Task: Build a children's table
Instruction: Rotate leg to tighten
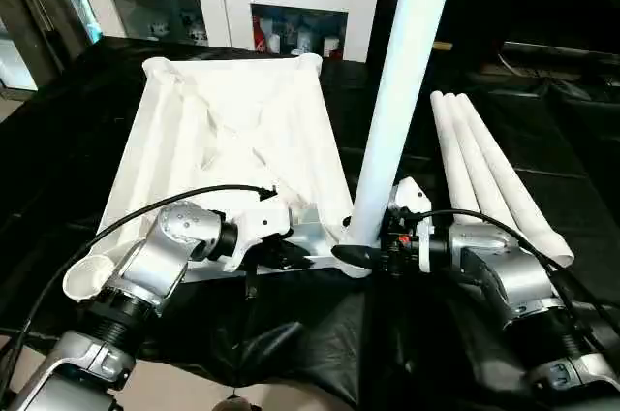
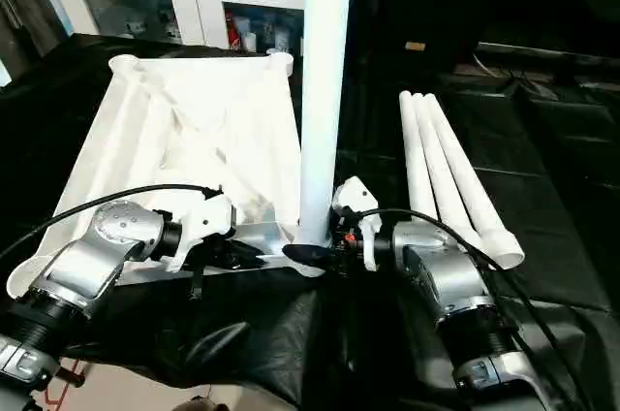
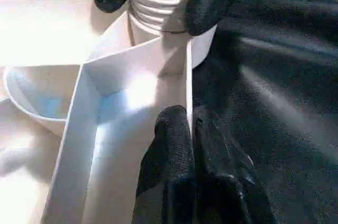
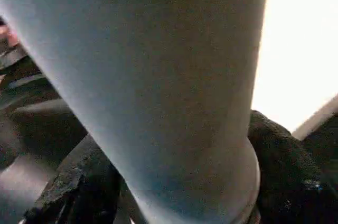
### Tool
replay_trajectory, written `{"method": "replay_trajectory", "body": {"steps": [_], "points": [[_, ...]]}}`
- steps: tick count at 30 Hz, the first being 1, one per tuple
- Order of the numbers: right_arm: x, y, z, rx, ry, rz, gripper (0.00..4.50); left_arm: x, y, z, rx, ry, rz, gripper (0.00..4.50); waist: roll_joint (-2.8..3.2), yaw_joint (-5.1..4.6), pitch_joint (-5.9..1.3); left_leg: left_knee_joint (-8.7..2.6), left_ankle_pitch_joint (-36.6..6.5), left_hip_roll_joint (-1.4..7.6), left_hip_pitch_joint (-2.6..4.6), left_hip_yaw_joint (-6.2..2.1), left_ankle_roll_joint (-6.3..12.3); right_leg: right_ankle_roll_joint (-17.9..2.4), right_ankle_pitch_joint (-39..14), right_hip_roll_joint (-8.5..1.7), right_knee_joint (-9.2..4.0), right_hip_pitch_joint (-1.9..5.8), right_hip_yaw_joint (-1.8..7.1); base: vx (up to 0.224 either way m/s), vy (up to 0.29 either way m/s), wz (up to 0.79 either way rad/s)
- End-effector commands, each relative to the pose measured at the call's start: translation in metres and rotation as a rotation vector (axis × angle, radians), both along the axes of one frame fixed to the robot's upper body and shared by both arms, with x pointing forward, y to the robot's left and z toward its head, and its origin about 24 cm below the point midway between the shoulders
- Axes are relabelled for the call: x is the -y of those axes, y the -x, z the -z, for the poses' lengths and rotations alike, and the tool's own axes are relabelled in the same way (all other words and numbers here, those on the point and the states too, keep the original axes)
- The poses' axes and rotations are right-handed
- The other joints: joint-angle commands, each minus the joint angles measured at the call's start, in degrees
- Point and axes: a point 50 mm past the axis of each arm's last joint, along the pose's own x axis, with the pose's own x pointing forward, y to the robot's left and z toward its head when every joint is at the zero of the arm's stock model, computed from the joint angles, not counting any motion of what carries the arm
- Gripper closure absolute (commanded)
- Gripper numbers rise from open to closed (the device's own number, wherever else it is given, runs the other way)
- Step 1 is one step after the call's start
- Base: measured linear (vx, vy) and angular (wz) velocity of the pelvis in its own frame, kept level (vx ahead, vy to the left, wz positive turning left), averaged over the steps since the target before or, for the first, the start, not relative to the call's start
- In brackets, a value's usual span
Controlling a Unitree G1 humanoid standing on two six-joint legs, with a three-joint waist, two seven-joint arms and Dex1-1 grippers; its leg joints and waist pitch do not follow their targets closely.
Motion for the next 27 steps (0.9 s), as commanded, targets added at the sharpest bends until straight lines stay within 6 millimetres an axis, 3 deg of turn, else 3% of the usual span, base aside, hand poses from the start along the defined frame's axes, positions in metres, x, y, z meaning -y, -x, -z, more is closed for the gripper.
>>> {"method": "replay_trajectory", "body": {"steps": [1,2,3,4,7,11,13,15,17,21,27], "points": [[-0.012,-0.004,0.016,-0.031,0.072,0.092,1.67,0.023,-0.005,-0.002,0.015,0.04,-0.018,4.5,0.19,-0.22,-2.87,-4.23,-15.27,3.01,1.09,-1.07,-0.36,-11.7,-16.41,-6.07,-5.08,1.44,2.49,0.0,0.0,0.0],[-0.014,-0.009,0.021,-0.033,0.101,0.172,1.68,0.027,-0.011,-0.004,0.024,0.056,-0.067,4.5,-0.24,-0.42,-2.87,-4.19,-15.81,3.04,1.12,-1.02,-0.78,-11.53,-17.72,-6.08,-5.1,1.31,2.51,0.0,0.0,0.0],[-0.017,-0.016,0.026,-0.059,0.105,0.286,1.69,0.035,-0.019,-0.008,0.04,0.075,-0.133,4.5,-0.05,-0.61,-2.76,-4.25,-16.4,2.77,1.23,-1.2,-1.4,-10.9,-20.63,-6.14,-5.27,1.21,2.5,0.0,0.0,0.0],[-0.017,-0.016,0.026,-0.059,0.105,0.286,1.7,0.035,-0.019,-0.008,0.04,0.075,-0.133,4.5,-0.05,-0.91,-2.88,-4.25,-16.74,2.64,1.17,-1.38,-1.98,-10.14,-22.54,-6.17,-5.39,1.26,2.44,0.0,0.0,0.0],[-0.031,-0.026,0.03,-0.126,0.058,0.445,1.71,0.05,-0.032,-0.011,0.074,0.084,-0.223,4.5,0.07,-1.16,-2.92,-4.29,-16.95,2.76,1.18,-1.45,-1.69,-9.83,-21.27,-6.13,-5.56,1.09,2.52,0.0,0.0,0.0],[-0.043,-0.031,0.029,-0.141,0.045,0.509,1.71,0.058,-0.036,-0.012,0.094,0.08,-0.26,4.5,0.14,-1.17,-3.19,-4.18,-15.06,2.71,0.86,-1.3,-1.05,-10.57,-16.84,-6.11,-5.26,1.42,2.58,0.0,0.0,0.0],[-0.059,-0.034,0.024,-0.054,0.046,0.505,1.71,0.064,-0.038,-0.014,0.114,0.086,-0.275,4.5,0.43,-1.24,-3.39,-4.03,-14.02,2.74,0.86,-1.23,-1.14,-11.13,-14.8,-6.19,-5.07,1.31,2.54,0.0,0.0,0.0],[-0.065,-0.035,0.023,-0.065,0.014,0.494,1.01,0.064,-0.038,-0.014,0.118,0.091,-0.264,4.5,0.22,-1.12,-3.43,-4.0,-13.4,2.74,0.67,-1.16,-0.53,-11.43,-12.66,-6.13,-4.93,1.58,2.56,0.0,0.0,0.0],[-0.067,-0.035,0.021,-0.083,-0.009,0.472,0.99,0.063,-0.036,-0.014,0.121,0.098,-0.237,4.5,0.27,-1.13,-3.47,-4.09,-12.66,2.78,0.58,-1.17,0.11,-11.98,-10.38,-5.98,-4.66,1.75,2.44,0.0,0.0,0.0],[-0.064,-0.034,0.017,-0.051,-0.005,0.383,0.55,0.057,-0.029,-0.012,0.11,0.104,-0.179,4.5,0.29,-1.13,-3.42,-4.16,-13.07,2.84,0.55,-1.16,0.5,-12.28,-10.16,-6.13,-4.67,1.9,2.47,0.0,0.0,0.0],[-0.043,-0.026,0.015,0.012,0.017,0.197,0.53,0.047,-0.016,-0.008,0.083,0.12,-0.064,4.5,0.3,-0.93,-3.61,-3.91,-10.94,3.05,0.43,-1.04,1.9,-13.36,-5.65,-6.2,-4.3,2.25,2.46,0.0,0.0,0.0]]}}
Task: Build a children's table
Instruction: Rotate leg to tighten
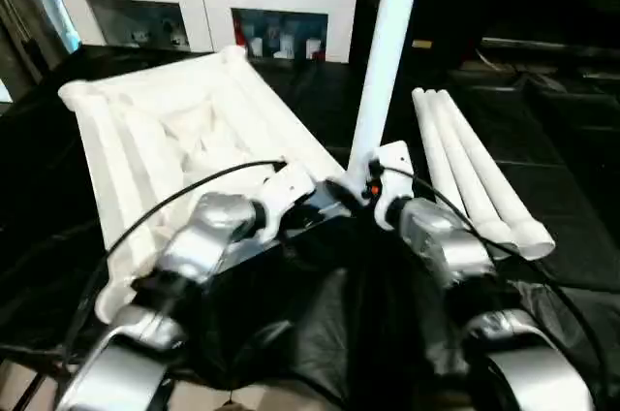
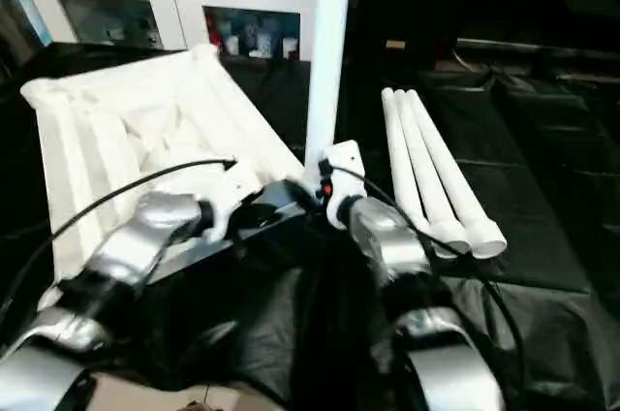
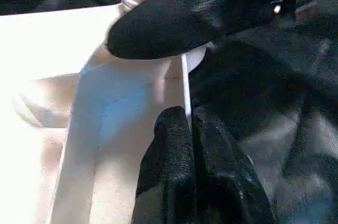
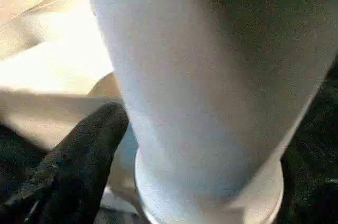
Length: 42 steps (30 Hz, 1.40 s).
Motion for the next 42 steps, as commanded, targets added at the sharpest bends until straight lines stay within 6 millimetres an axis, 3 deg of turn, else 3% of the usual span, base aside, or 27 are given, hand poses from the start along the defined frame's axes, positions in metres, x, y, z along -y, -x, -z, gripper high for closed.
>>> {"method": "replay_trajectory", "body": {"steps": [1,5,9,12,24,27,31,34,37,42], "points": [[-0.018,0.015,0.012,-0.056,-0.003,-0.161,0.53,0.026,0.011,-0.009,0.024,0.077,0.171,4.5,0.05,0.29,-3.43,-3.63,-10.1,3.11,0.45,-0.92,2.22,-13.43,-4.45,-6.07,-3.99,2.47,2.58,0.0,0.0,0.0],[-0.005,0.021,0.006,-0.05,-0.035,-0.25,0.53,0.019,0.018,-0.005,-0.005,0.066,0.227,4.5,0.03,0.34,-3.32,-3.7,-10.15,3.14,0.55,-0.91,2.75,-13.83,-4.44,-5.95,-4.02,2.45,2.47,0.0,0.0,0.0],[0.009,0.032,0.003,-0.074,-0.034,-0.37,0.53,0.009,0.026,-0.002,-0.044,0.045,0.286,4.5,0.1,1.08,-3.29,-3.77,-10.71,3.39,0.75,-0.85,2.77,-13.4,-6.0,-5.83,-4.1,2.42,2.39,0.0,0.0,0.0],[0.017,0.037,0.004,-0.104,-0.021,-0.434,0.9,0.002,0.031,0.0,-0.075,0.026,0.328,4.5,-0.08,1.23,-3.12,-3.86,-11.9,3.33,0.8,-0.87,2.19,-13.09,-9.37,-5.95,-4.3,2.18,2.39,0.0,0.0,0.0],[0.014,0.047,0.005,-0.145,-0.031,-0.503,1.68,-0.002,0.036,0.002,-0.105,0.019,0.348,4.5,-0.3,1.42,-3.19,-3.8,-10.46,3.23,0.77,-0.8,2.31,-12.49,-9.11,-5.85,-4.24,2.02,2.36,0.0,0.0,0.0],[0.008,0.038,0.011,-0.121,-0.005,-0.364,1.7,0.004,0.024,0.0,-0.056,0.041,0.234,4.5,-0.41,1.28,-3.01,-3.85,-11.1,3.18,0.83,-0.81,1.79,-12.3,-10.93,-6.01,-4.48,1.81,2.45,0.0,0.0,0.0],[0.006,0.021,0.023,-0.137,0.053,-0.108,1.71,0.01,0.008,-0.003,-0.009,0.04,0.09,4.5,-0.61,0.36,-2.53,-4.08,-16.22,2.79,1.18,-1.13,-0.64,-10.18,-22.58,-6.09,-5.35,1.25,2.47,0.0,0.0,0.0],[-0.004,0.008,0.029,-0.184,0.008,0.141,1.72,0.02,-0.012,-0.009,0.021,0.042,-0.074,4.5,-0.48,-0.15,-2.6,-4.08,-18.29,2.69,1.51,-1.39,-1.62,-8.75,-26.48,-6.24,-5.83,0.85,2.51,0.0,0.0,0.0],[-0.02,0.003,0.029,-0.206,-0.02,0.231,1.73,0.029,-0.023,-0.014,0.043,0.051,-0.161,4.5,-0.27,0.06,-2.85,-4.09,-16.99,2.78,1.36,-1.36,-1.03,-9.0,-23.11,-6.25,-5.68,0.96,2.61,0.0,0.0,0.0],[-0.04,0.0,0.025,-0.165,-0.03,0.229,1.73,0.039,-0.024,-0.016,0.066,0.063,-0.147,4.5,-0.24,0.08,-3.18,-4.09,-14.43,2.82,0.85,-1.14,-0.01,-10.95,-14.9,-6.37,-4.97,1.45,2.44,0.0,0.0,0.0]]}}
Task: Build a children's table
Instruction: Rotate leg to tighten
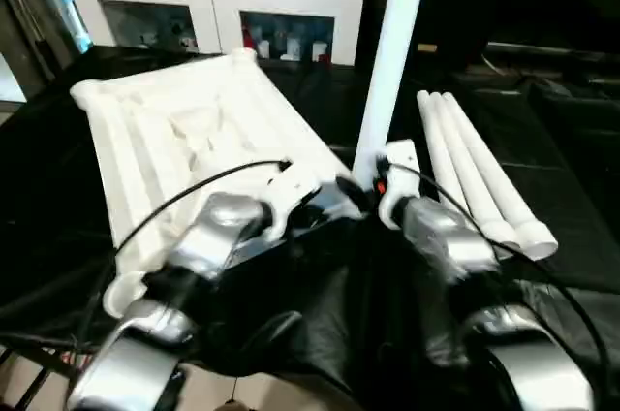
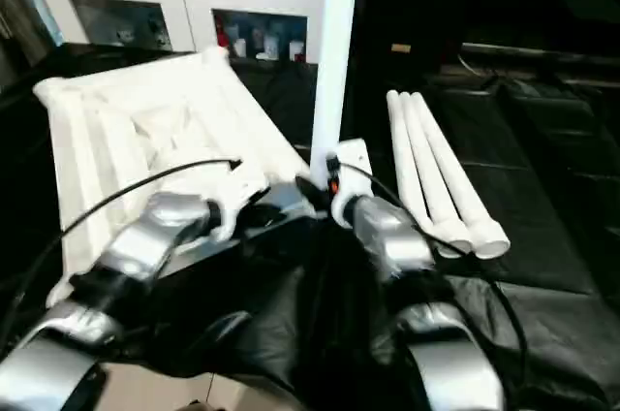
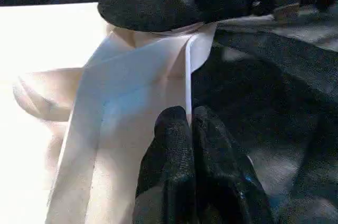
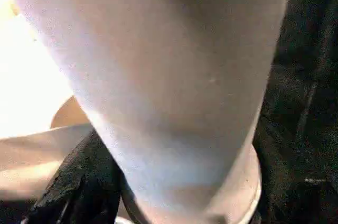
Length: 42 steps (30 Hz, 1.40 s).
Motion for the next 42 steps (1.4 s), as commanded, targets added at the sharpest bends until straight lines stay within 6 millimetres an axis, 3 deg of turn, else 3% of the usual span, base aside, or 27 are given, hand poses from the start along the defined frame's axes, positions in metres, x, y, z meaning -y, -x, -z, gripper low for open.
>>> {"method": "replay_trajectory", "body": {"steps": [1,2,5,9,11,12,16,19,20,24,28,30,33,35,38,41,42], "points": [[-0.037,0.017,0.022,-0.102,-0.035,-0.136,1.73,0.02,-0.005,-0.018,0.09,0.063,0.034,4.5,-0.1,0.13,-3.25,-4.18,-13.51,3.19,0.58,-1.28,0.33,-11.16,-13.48,-5.85,-4.95,1.61,2.52,0.0,0.0,0.0],[-0.038,0.017,0.021,-0.104,-0.045,-0.14,1.17,0.02,-0.004,-0.018,0.087,0.065,0.04,4.5,-0.06,0.14,-3.22,-4.19,-13.21,3.21,0.54,-1.27,0.55,-11.32,-12.74,-5.83,-4.92,1.64,2.51,0.0,0.0,0.0],[-0.038,0.017,0.019,-0.107,-0.081,-0.165,0.82,0.019,0.0,-0.016,0.071,0.076,0.079,4.5,-0.14,0.18,-3.23,-4.14,-12.25,3.21,0.48,-1.15,1.49,-12.09,-10.33,-5.77,-4.71,1.83,2.44,0.0,0.0,0.0],[-0.032,0.021,0.017,-0.075,-0.048,-0.294,0.47,0.012,0.007,-0.013,0.056,0.09,0.151,4.5,-0.19,0.11,-3.14,-4.22,-12.7,3.36,0.33,-1.22,1.97,-12.14,-11.33,-5.87,-4.76,2.04,2.36,0.0,0.0,0.0],[-0.031,0.022,0.017,-0.068,-0.045,-0.319,0.47,0.011,0.009,-0.013,0.056,0.091,0.171,4.5,-0.14,0.03,-3.18,-4.22,-12.28,3.4,0.34,-1.24,2.1,-12.32,-10.61,-5.92,-4.66,2.07,2.39,0.0,0.0,0.0],[-0.024,0.027,0.015,-0.039,-0.041,-0.427,0.47,0.005,0.014,-0.011,0.034,0.087,0.207,4.5,-0.1,-0.05,-3.23,-4.14,-11.98,3.33,0.36,-1.17,2.23,-12.63,-10.01,-5.87,-4.61,2.06,2.4,0.0,0.0,0.0],[-0.015,0.036,0.011,-0.019,-0.05,-0.562,0.47,0.0,0.02,-0.009,0.021,0.081,0.27,4.5,-0.07,0.38,-3.46,-3.85,-8.86,3.49,0.36,-1.01,4.2,-13.76,-3.59,-5.82,-4.16,2.4,2.29,0.0,0.0,0.0],[-0.004,0.045,0.008,-0.023,-0.046,-0.673,0.47,-0.004,0.027,-0.009,0.01,0.074,0.348,4.5,-0.03,0.83,-3.45,-3.78,-8.32,3.72,0.48,-0.93,4.78,-14.19,-2.4,-5.79,-4.01,2.5,2.15,0.0,0.0,0.0],[0.0,0.049,0.008,-0.033,-0.041,-0.708,0.47,-0.006,0.03,-0.008,0.001,0.066,0.373,4.5,0.28,0.79,-3.33,-3.87,-8.47,3.75,0.4,-0.94,4.71,-14.3,-2.54,-5.73,-4.0,2.4,2.11,0.0,0.0,0.0],[0.016,0.06,0.008,-0.059,-0.014,-0.803,0.47,-0.016,0.04,-0.006,-0.043,0.039,0.452,4.5,0.41,1.42,-3.25,-4.0,-10.35,3.88,0.7,-0.83,3.68,-14.18,-5.57,-5.71,-4.23,2.2,1.93,0.0,0.0,0.0],[0.021,0.064,0.007,-0.071,-0.004,-0.832,0.47,-0.021,0.045,-0.004,-0.063,0.023,0.484,4.5,0.38,1.69,-3.2,-4.12,-11.27,3.94,0.82,-0.85,2.68,-13.83,-7.19,-5.79,-4.35,2.14,1.91,0.0,0.0,0.0],[0.022,0.065,0.006,-0.078,-0.004,-0.841,0.79,-0.024,0.047,-0.004,-0.07,0.021,0.491,4.5,0.39,1.58,-3.23,-4.22,-11.11,3.9,0.77,-0.99,2.39,-13.82,-7.0,-5.73,-4.28,2.21,1.78,0.0,0.0,0.0],[0.022,0.067,0.005,-0.089,-0.006,-0.853,0.86,-0.026,0.048,-0.004,-0.076,0.017,0.496,4.5,0.24,1.62,-3.31,-4.11,-10.43,3.88,0.69,-0.97,2.35,-13.81,-6.08,-5.86,-4.19,2.35,1.82,0.0,0.0,0.0],[0.02,0.068,0.005,-0.092,-0.017,-0.858,1.22,-0.027,0.048,-0.003,-0.079,0.015,0.492,4.5,0.29,1.63,-3.36,-4.06,-9.75,3.83,0.67,-0.96,2.63,-13.98,-4.9,-5.82,-4.05,2.34,1.74,0.0,0.0,0.0],[0.016,0.069,0.007,-0.094,-0.024,-0.855,1.28,-0.027,0.048,-0.003,-0.076,0.022,0.481,4.5,0.28,1.64,-3.39,-4.0,-9.6,3.83,0.65,-0.96,2.53,-14.05,-4.94,-5.94,-4.08,2.38,1.76,0.0,0.0,0.0],[0.012,0.068,0.01,-0.091,-0.026,-0.818,1.64,-0.025,0.045,-0.003,-0.063,0.028,0.455,4.5,0.15,1.61,-3.37,-3.97,-9.31,3.79,0.63,-0.95,2.64,-13.97,-4.91,-5.89,-4.03,2.4,1.74,0.0,0.0,0.0],[0.009,0.065,0.012,-0.084,-0.022,-0.769,1.64,-0.022,0.043,-0.004,-0.053,0.039,0.431,4.5,0.2,1.46,-3.17,-4.13,-10.5,3.73,0.69,-0.99,2.23,-13.74,-6.87,-5.93,-4.3,2.24,1.75,0.0,0.0,0.0]]}}
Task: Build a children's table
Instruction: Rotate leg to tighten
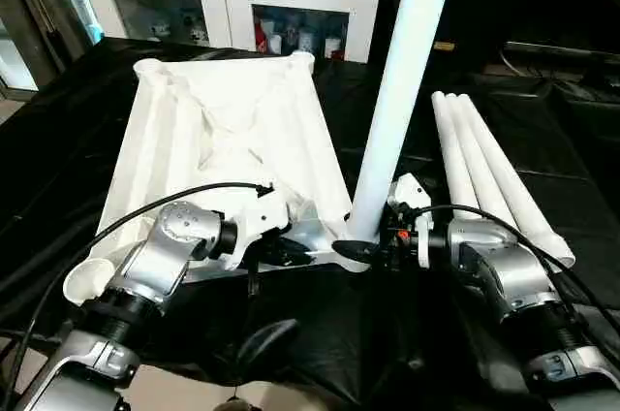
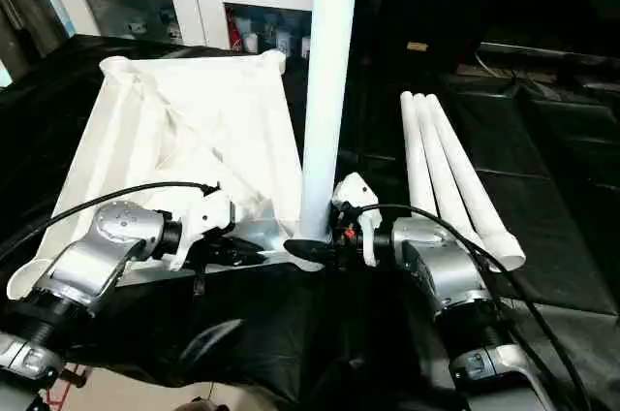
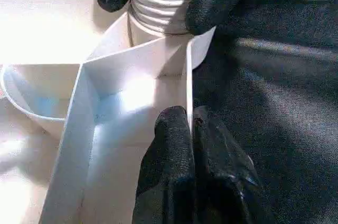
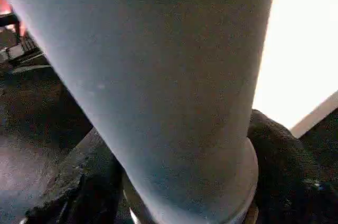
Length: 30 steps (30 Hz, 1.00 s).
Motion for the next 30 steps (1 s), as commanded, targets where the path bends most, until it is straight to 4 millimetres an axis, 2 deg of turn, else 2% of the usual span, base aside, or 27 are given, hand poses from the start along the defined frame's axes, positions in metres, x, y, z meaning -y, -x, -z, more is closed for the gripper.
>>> {"method": "replay_trajectory", "body": {"steps": [1,2,3,4,5,6,7,9,11,12,13,14,15,16,18,21,24,26,29,30], "points": [[-0.024,0.006,0.019,-0.063,0.005,0.02,1.71,0.025,-0.001,-0.003,0.018,0.057,0.024,4.5,0.15,-0.02,-3.13,-3.88,-11.09,3.47,0.9,-1.01,1.83,-13.82,-7.51,-5.74,-4.23,2.03,2.71,0.0,0.0,0.0],[-0.024,0.006,0.019,-0.063,0.005,0.02,1.74,0.025,-0.001,-0.003,0.018,0.057,0.024,4.5,0.15,-0.15,-2.98,-3.92,-12.1,3.43,0.98,-0.96,1.52,-13.69,-9.19,-5.75,-4.43,1.84,2.77,0.0,0.0,0.0],[-0.028,-0.001,0.024,-0.068,0.018,0.136,1.74,0.031,-0.008,-0.005,0.031,0.072,-0.031,4.5,0.08,-0.24,-2.85,-4.02,-14.01,3.36,1.1,-1.11,0.76,-13.0,-13.08,-5.87,-4.77,1.85,2.78,0.0,0.0,0.0],[-0.028,-0.002,0.024,-0.068,0.019,0.144,1.75,0.031,-0.008,-0.005,0.032,0.072,-0.035,4.5,0.19,-0.63,-2.55,-4.25,-15.49,3.31,1.12,-1.17,0.01,-12.36,-16.61,-5.9,-5.1,1.57,2.83,0.0,0.0,0.0],[-0.029,-0.004,0.026,-0.074,0.026,0.184,1.75,0.034,-0.011,-0.006,0.038,0.076,-0.056,4.5,0.15,-0.7,-2.55,-4.27,-16.36,3.28,1.17,-1.34,-0.49,-11.82,-18.68,-6.01,-5.21,1.62,2.77,0.0,0.0,0.0],[-0.034,-0.012,0.03,-0.091,0.033,0.31,1.75,0.041,-0.02,-0.008,0.059,0.089,-0.128,4.5,0.14,-1.03,-2.54,-4.27,-17.24,3.2,1.16,-1.39,-1.17,-10.86,-21.39,-5.98,-5.33,1.53,2.76,0.0,0.0,0.0],[-0.035,-0.014,0.031,-0.098,0.032,0.344,1.75,0.044,-0.022,-0.009,0.065,0.092,-0.146,4.5,0.14,-1.31,-2.49,-4.36,-18.54,3.13,1.38,-1.58,-1.69,-10.22,-23.65,-6.05,-5.6,1.23,2.61,0.0,0.0,0.0],[-0.04,-0.02,0.034,-0.123,0.028,0.455,1.76,0.052,-0.03,-0.012,0.082,0.103,-0.211,4.5,-0.06,-1.48,-2.59,-4.23,-19.11,2.97,1.44,-1.69,-1.51,-9.07,-25.94,-6.27,-6.0,1.21,2.47,0.0,0.0,0.0],[-0.046,-0.027,0.035,-0.126,0.04,0.566,1.76,0.062,-0.037,-0.016,0.106,0.112,-0.27,4.5,0.26,-1.52,-2.53,-4.21,-19.11,2.94,1.54,-1.59,-1.21,-8.85,-25.94,-6.26,-6.2,0.84,2.55,0.0,0.0,0.0],[-0.049,-0.029,0.035,-0.119,0.046,0.602,1.76,0.065,-0.039,-0.017,0.112,0.116,-0.284,4.5,0.12,-1.62,-2.72,-4.25,-18.89,2.93,1.52,-1.74,-1.44,-8.86,-25.31,-6.21,-6.06,0.96,2.44,0.0,0.0,0.0],[-0.049,-0.029,0.035,-0.119,0.046,0.602,1.76,0.065,-0.039,-0.017,0.112,0.116,-0.284,4.5,0.15,-1.58,-2.76,-4.37,-18.06,2.95,1.2,-1.69,-1.22,-8.97,-23.57,-6.19,-5.96,1.14,2.44,0.0,0.0,0.0],[-0.054,-0.033,0.034,-0.091,0.062,0.653,1.76,0.071,-0.042,-0.019,0.13,0.118,-0.298,4.5,0.45,-1.42,-2.89,-4.34,-17.79,3.05,1.25,-1.72,-1.07,-9.2,-22.14,-6.21,-5.82,1.2,2.47,0.0,0.0,0.0],[-0.057,-0.034,0.032,-0.077,0.062,0.645,1.76,0.073,-0.042,-0.019,0.136,0.12,-0.29,4.5,0.34,-1.64,-2.88,-4.29,-17.6,3.03,1.28,-1.52,-1.06,-10.0,-20.11,-6.1,-5.72,0.91,2.54,0.0,0.0,0.0],[-0.061,-0.035,0.031,-0.06,0.062,0.637,1.76,0.075,-0.041,-0.019,0.143,0.122,-0.28,4.5,0.34,-1.49,-3.11,-4.25,-16.65,3.05,1.02,-1.53,-0.74,-10.48,-18.09,-6.2,-5.45,1.34,2.45,0.0,0.0,0.0],[-0.064,-0.035,0.028,-0.057,0.036,0.607,1.2,0.076,-0.039,-0.018,0.143,0.124,-0.251,4.5,0.32,-1.34,-3.18,-4.04,-14.62,2.97,0.84,-1.23,0.35,-11.26,-14.08,-6.1,-5.22,1.49,2.54,0.0,0.0,0.0],[-0.065,-0.035,0.026,-0.089,-0.019,0.56,0.86,0.072,-0.033,-0.015,0.135,0.12,-0.2,4.5,0.4,-1.23,-3.38,-3.94,-11.36,3.02,0.41,-1.2,1.98,-12.57,-8.44,-6.07,-4.54,2.07,2.36,0.0,0.0,0.0],[-0.061,-0.032,0.024,-0.047,-0.012,0.457,0.64,0.065,-0.026,-0.011,0.116,0.114,-0.142,4.5,0.17,-1.36,-3.39,-3.98,-11.42,3.19,0.35,-1.21,2.57,-13.47,-6.71,-6.03,-4.27,2.26,2.2,0.0,0.0,0.0],[-0.058,-0.032,0.023,-0.03,-0.011,0.43,0.52,0.063,-0.025,-0.01,0.11,0.116,-0.129,4.5,0.3,-1.33,-3.39,-3.94,-11.52,3.25,0.44,-1.19,2.75,-13.71,-6.6,-6.12,-4.26,2.22,2.23,0.0,0.0,0.0],[-0.052,-0.027,0.021,-0.015,-0.031,0.337,0.52,0.058,-0.021,-0.009,0.097,0.115,-0.09,4.5,0.27,-1.2,-3.37,-3.86,-11.36,3.32,0.57,-1.07,3.28,-14.03,-6.24,-6.12,-4.31,2.21,2.29,0.0,0.0,0.0],[-0.045,-0.022,0.017,0.003,-0.046,0.258,0.52,0.053,-0.015,-0.008,0.084,0.107,-0.036,4.5,0.21,-1.13,-3.4,-3.83,-10.76,3.29,0.47,-1.07,3.5,-13.96,-5.54,-6.09,-4.23,2.38,2.33,0.0,0.0,0.0]]}}
